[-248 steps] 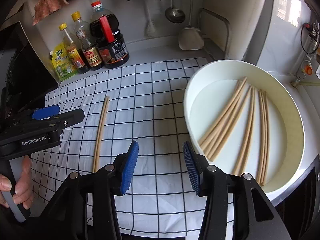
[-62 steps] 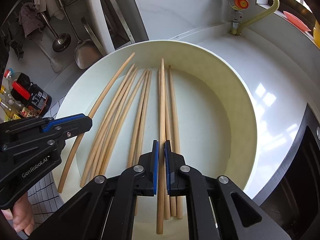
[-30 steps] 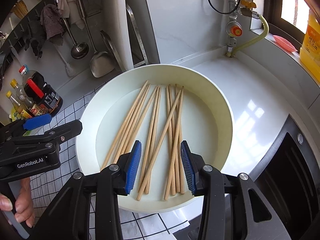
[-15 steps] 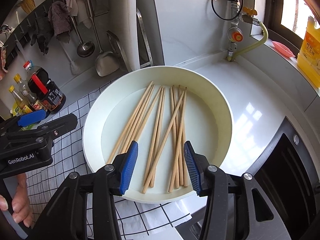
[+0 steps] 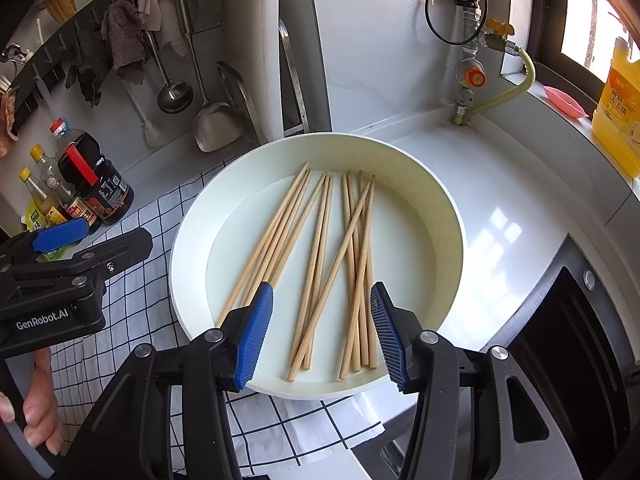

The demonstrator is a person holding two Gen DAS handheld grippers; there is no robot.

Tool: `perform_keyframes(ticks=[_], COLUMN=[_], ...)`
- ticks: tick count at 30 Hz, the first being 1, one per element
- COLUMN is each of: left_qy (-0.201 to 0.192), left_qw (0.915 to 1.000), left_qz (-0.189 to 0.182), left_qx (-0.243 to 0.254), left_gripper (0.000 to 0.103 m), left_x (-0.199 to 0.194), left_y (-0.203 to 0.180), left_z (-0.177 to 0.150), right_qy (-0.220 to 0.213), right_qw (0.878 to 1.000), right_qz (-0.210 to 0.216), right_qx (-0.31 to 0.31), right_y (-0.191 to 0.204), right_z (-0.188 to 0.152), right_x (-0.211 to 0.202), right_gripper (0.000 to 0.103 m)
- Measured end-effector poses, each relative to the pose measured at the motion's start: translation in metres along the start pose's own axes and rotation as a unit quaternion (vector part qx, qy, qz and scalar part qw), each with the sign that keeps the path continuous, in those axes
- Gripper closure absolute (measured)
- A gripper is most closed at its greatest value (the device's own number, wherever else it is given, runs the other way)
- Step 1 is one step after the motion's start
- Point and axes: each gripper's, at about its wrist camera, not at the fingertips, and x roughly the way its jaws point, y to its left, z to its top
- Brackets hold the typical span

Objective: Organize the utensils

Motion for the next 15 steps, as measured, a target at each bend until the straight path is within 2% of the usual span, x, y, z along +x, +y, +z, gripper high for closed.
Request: perform_keyframes(ticks=[15], left_qy=[-0.005], left_qw=[0.9999], left_qz=[0.013], left_qx=[0.002], left_gripper=[0.006], left_x=[-0.0032], left_y=[0.0028], left_z=[-0.0010], right_qy=[0.006], right_qw=[1.000], right_qz=[-0.002], right_qx=[-0.007], right_y=[0.0028], right_z=[-0.0003], right_x=[-0.0005], right_gripper=[0.042])
